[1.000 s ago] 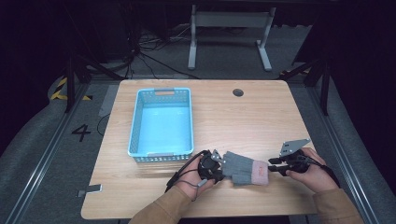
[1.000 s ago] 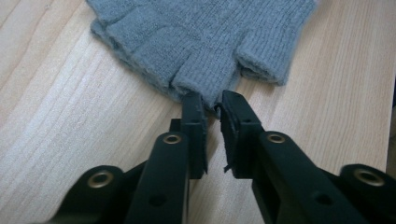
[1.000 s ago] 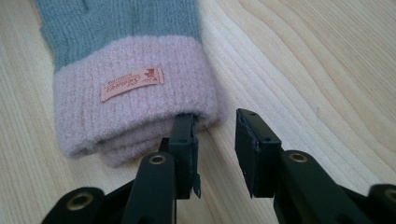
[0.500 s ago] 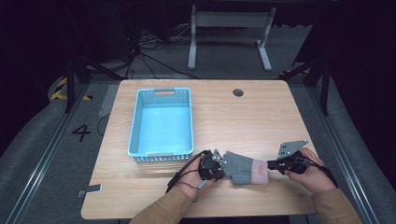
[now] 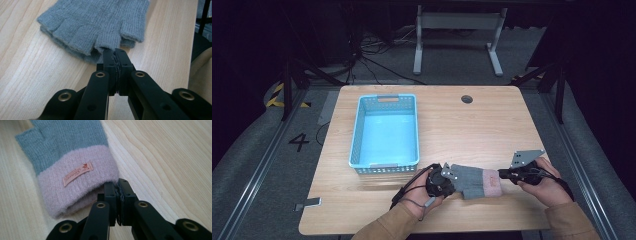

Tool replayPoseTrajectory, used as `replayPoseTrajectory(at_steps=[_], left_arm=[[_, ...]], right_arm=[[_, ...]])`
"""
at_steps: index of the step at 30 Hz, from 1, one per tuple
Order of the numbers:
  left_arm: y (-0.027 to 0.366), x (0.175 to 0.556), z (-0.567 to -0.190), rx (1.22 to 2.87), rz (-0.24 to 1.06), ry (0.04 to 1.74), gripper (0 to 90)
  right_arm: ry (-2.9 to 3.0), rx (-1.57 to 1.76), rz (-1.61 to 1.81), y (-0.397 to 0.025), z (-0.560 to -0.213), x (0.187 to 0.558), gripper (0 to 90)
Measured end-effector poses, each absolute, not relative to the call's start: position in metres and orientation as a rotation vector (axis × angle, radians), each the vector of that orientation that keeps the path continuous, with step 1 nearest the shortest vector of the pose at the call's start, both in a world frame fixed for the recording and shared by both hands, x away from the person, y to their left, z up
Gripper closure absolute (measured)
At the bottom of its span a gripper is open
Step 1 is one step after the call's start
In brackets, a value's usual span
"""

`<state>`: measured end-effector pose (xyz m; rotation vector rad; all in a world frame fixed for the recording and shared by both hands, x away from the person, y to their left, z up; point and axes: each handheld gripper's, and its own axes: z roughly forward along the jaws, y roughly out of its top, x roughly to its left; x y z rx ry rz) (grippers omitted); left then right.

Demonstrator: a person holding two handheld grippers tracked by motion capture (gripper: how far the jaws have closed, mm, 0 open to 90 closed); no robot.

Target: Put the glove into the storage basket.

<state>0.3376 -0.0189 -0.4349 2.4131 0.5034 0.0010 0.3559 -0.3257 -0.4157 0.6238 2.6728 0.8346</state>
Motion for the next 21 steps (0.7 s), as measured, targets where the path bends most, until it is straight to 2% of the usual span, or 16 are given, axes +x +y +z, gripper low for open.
replayPoseTrajectory(at_steps=[10,12,17,21], left_arm=[[-0.02,0.34,-0.442,2.436,0.003,0.516,86.0],[-0.02,0.34,-0.443,2.445,0.017,0.523,77.3],[-0.017,0.34,-0.44,2.431,0.019,0.556,63.2],[-0.016,0.339,-0.43,2.417,0.044,0.538,55.5]], right_arm=[[2.651,0.635,0.829,-0.325,-0.427,0.362,85.2],[2.649,0.641,0.827,-0.326,-0.428,0.362,82.7],[2.656,0.68,0.829,-0.333,-0.426,0.363,76.1],[2.631,0.711,0.821,-0.338,-0.423,0.362,74.8]])
